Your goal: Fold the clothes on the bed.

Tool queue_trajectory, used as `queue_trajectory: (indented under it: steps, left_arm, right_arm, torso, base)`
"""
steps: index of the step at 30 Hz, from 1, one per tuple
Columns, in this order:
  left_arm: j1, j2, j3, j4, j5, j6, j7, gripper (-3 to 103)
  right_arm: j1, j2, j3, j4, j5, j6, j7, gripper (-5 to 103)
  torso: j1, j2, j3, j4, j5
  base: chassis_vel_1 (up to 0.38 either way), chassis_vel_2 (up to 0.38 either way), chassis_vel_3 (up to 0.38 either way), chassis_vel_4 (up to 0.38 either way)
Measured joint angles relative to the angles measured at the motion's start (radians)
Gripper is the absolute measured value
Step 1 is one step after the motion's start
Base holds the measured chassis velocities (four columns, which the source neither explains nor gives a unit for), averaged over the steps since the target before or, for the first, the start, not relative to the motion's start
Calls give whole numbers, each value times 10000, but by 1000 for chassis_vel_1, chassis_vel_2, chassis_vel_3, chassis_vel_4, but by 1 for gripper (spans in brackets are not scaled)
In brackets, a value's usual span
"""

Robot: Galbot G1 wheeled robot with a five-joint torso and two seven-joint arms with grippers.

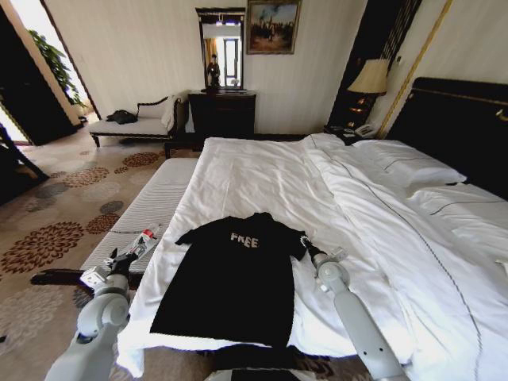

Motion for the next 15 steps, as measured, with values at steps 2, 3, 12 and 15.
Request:
queue_trajectory:
  steps: [2,3,12,15]
  left_arm:
    - [-3,-10,-3,21,8,-7,-1,100]
    - [-7,-14,-3,22,10,-8,-1,100]
    - [-53,-43,27,62,45,-17,-1,100]
    - [-66,-67,49,65,72,-18,-2,100]
  right_arm:
    - [72,3,-7,-74,0,61,-5,25]
    - [90,3,-8,-92,0,87,-4,25]
    - [183,-40,138,-169,33,352,-13,1]
    - [200,-65,240,-124,108,375,-20,0]
  torso:
    - [0,0,0,1,0]
    - [0,0,0,1,0]
    - [0,0,0,0,0]
    - [0,0,0,1,1]
  base:
    - [0,0,0,0]
    - [0,0,0,0]
    - [0,0,0,0]
    - [0,0,0,0]
